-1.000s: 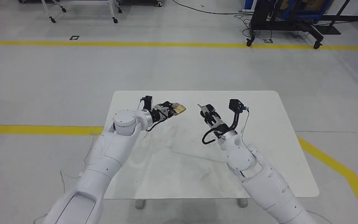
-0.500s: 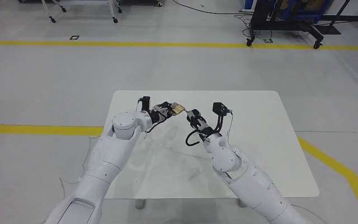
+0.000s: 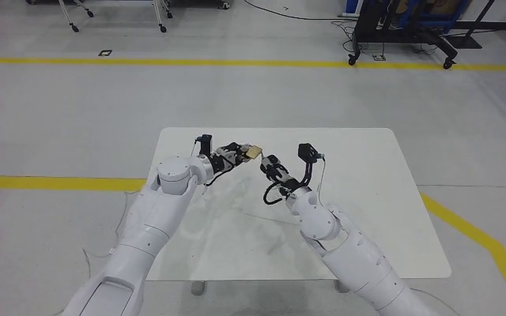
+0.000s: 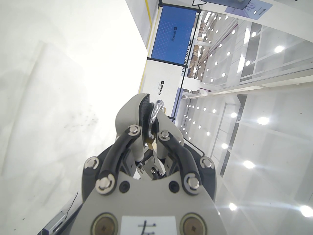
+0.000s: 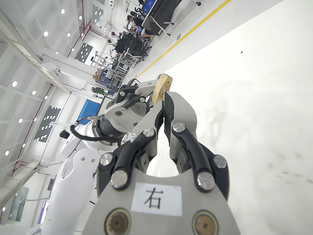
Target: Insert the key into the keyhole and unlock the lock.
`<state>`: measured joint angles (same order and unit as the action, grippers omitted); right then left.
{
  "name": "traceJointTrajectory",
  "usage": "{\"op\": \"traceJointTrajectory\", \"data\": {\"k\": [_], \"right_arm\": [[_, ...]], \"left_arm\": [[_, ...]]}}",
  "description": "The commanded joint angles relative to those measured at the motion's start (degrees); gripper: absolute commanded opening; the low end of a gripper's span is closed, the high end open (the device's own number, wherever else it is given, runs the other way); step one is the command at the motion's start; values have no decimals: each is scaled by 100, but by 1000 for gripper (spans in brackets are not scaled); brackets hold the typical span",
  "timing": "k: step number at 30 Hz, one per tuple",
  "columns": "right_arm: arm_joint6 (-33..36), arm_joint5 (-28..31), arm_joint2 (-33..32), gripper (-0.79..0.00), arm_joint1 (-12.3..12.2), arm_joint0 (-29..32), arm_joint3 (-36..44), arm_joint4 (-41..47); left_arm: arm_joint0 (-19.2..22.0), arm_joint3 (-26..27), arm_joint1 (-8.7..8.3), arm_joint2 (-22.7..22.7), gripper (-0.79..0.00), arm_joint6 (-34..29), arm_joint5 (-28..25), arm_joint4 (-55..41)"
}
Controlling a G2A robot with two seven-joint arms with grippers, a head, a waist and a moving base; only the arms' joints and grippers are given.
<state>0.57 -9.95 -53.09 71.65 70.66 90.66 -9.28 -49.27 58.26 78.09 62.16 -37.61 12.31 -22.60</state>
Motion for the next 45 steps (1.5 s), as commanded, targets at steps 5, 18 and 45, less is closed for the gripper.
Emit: {"op": "traceJointTrajectory", "data": {"k": [5, 18, 45], "right_arm": [[413, 160, -217, -785, -24, 86, 90, 62], [1662, 633, -642, -785, -77, 54, -32, 540], [1170, 1362, -896, -785, 30, 124, -317, 685]], "left_arm": [[-14, 2, -34, 80, -785, -70, -137, 71], [-25, 30, -65, 74, -785, -315, -397, 245], [137, -107, -22, -262, -785, -1006, -468, 291]]}}
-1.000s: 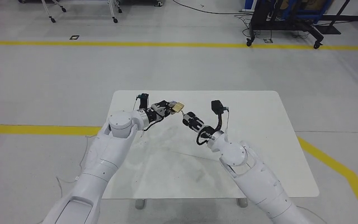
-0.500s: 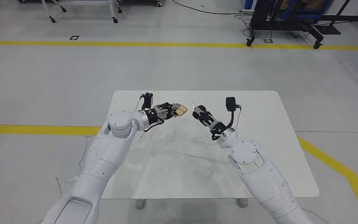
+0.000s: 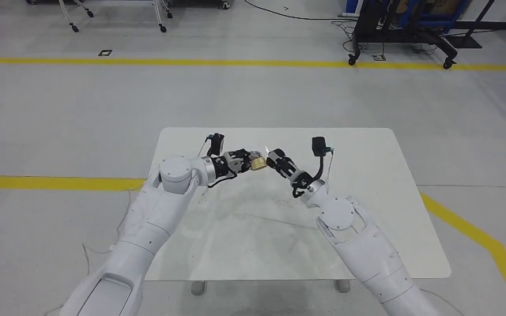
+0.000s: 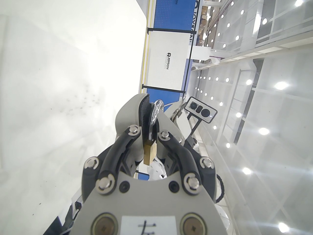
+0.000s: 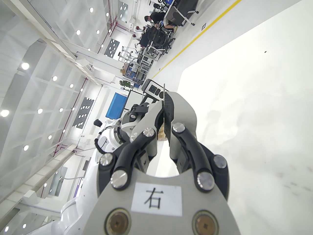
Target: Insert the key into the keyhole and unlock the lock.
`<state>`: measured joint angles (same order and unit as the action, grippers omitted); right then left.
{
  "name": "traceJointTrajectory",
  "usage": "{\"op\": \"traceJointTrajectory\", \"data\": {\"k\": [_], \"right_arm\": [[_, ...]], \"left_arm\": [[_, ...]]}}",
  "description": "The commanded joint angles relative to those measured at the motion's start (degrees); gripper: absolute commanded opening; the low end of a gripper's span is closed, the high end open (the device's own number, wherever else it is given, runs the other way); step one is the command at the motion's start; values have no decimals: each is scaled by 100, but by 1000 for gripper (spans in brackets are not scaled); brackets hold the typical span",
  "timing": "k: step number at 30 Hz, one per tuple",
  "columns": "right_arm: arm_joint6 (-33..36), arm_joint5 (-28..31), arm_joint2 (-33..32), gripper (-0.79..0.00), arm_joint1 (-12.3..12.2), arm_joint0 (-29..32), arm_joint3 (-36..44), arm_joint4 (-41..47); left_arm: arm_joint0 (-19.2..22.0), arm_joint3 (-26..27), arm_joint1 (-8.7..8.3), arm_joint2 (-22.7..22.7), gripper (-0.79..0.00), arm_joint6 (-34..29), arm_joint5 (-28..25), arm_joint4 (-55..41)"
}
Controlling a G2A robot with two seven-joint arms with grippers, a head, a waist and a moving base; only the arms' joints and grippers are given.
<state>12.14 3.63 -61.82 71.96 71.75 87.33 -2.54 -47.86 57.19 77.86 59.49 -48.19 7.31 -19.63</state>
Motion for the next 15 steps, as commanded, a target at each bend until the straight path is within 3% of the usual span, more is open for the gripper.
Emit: {"op": "traceJointTrajectory", "data": {"k": [1, 15], "right_arm": [[15, 14, -46, -785, -3, 35, 48, 10], [866, -378, -108, -785, -51, 242, 508, -176]], "left_arm": [[-9, -4, 1, 14, -785, 122, 68, -5], [-194, 169, -19, 261, -785, 703, 72, -230]]}}
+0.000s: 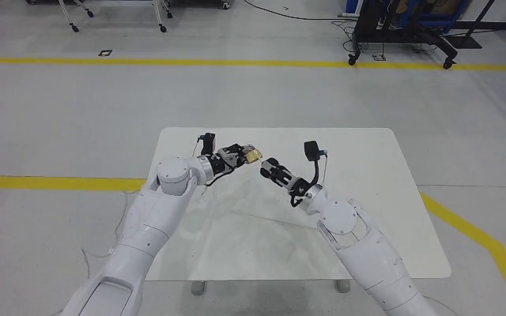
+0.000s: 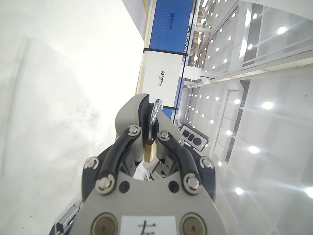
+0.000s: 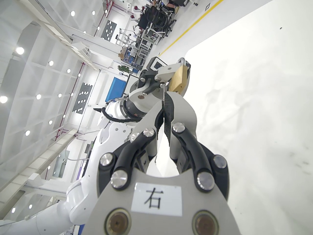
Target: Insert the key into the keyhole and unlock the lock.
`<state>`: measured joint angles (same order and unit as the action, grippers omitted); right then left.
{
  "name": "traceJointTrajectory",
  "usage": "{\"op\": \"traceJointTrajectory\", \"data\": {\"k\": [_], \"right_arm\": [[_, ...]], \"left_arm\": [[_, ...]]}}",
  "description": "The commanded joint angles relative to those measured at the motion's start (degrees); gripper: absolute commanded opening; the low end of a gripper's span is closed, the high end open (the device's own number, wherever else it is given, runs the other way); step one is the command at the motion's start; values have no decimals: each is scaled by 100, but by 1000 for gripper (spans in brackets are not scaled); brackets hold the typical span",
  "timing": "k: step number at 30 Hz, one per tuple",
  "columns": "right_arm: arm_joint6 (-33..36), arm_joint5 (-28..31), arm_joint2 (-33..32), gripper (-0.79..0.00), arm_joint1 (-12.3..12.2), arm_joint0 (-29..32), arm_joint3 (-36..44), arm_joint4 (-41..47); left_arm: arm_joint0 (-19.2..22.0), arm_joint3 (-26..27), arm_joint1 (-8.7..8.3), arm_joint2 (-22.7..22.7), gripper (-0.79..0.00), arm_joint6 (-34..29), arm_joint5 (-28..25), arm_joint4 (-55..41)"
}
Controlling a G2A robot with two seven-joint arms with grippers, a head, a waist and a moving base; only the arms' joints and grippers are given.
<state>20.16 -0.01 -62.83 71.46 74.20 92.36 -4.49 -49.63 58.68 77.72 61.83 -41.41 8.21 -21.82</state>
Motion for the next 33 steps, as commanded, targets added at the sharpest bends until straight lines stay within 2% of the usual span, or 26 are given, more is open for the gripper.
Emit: {"op": "traceJointTrajectory", "data": {"k": [1, 11, 20, 33], "right_arm": [[124, -6, -13, -785, -2, -2, 13, 48], [621, 46, -27, -785, 0, -103, -154, 299], [417, -54, -3, -785, 41, -180, -262, 388], [578, -92, -61, -785, 62, -225, -381, 667]], "left_arm": [[-34, 35, -10, 48, -785, 41, -27, -22], [-101, 132, -30, 107, -785, 85, 0, -27], [-74, 107, -24, 72, -785, 65, -6, 6], [-37, 51, -17, 54, -785, 40, -76, 11]]}}
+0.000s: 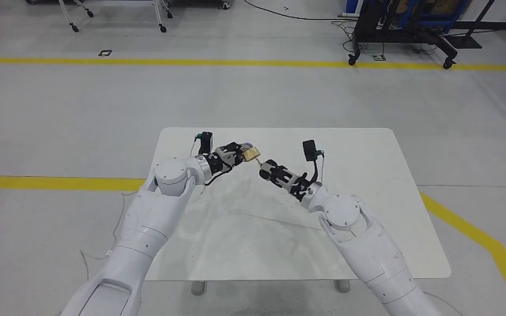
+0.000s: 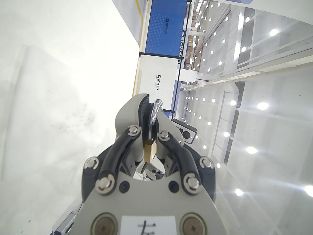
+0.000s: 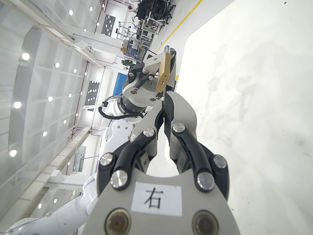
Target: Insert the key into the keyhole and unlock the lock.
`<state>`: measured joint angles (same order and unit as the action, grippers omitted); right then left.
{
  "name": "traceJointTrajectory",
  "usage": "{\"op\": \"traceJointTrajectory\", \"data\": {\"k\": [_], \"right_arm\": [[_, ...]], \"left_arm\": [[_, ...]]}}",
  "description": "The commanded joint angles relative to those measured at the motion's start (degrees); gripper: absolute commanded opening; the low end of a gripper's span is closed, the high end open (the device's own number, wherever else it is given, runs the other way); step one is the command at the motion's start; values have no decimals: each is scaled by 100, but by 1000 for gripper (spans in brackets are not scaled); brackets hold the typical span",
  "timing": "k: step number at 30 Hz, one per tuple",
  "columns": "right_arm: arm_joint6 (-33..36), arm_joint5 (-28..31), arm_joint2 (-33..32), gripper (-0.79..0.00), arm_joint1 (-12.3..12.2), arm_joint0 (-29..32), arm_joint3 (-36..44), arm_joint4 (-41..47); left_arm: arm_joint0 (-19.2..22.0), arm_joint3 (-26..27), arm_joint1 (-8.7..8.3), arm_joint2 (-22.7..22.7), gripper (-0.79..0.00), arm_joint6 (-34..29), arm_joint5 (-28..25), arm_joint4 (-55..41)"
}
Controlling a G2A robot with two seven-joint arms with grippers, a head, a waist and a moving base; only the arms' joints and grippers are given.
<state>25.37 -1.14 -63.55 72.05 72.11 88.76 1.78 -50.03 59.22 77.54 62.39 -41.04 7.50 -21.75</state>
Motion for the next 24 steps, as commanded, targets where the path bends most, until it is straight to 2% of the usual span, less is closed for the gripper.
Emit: {"op": "traceJointTrajectory", "data": {"k": [1, 24], "right_arm": [[82, 31, 12, -785, 5, -29, -41, 62], [48, 36, -12, -785, 46, -118, -236, 212]], "left_arm": [[3, -4, 0, -3, -785, 6, -11, 11], [-6, 39, 2, -54, -785, -38, -47, 96]]}}
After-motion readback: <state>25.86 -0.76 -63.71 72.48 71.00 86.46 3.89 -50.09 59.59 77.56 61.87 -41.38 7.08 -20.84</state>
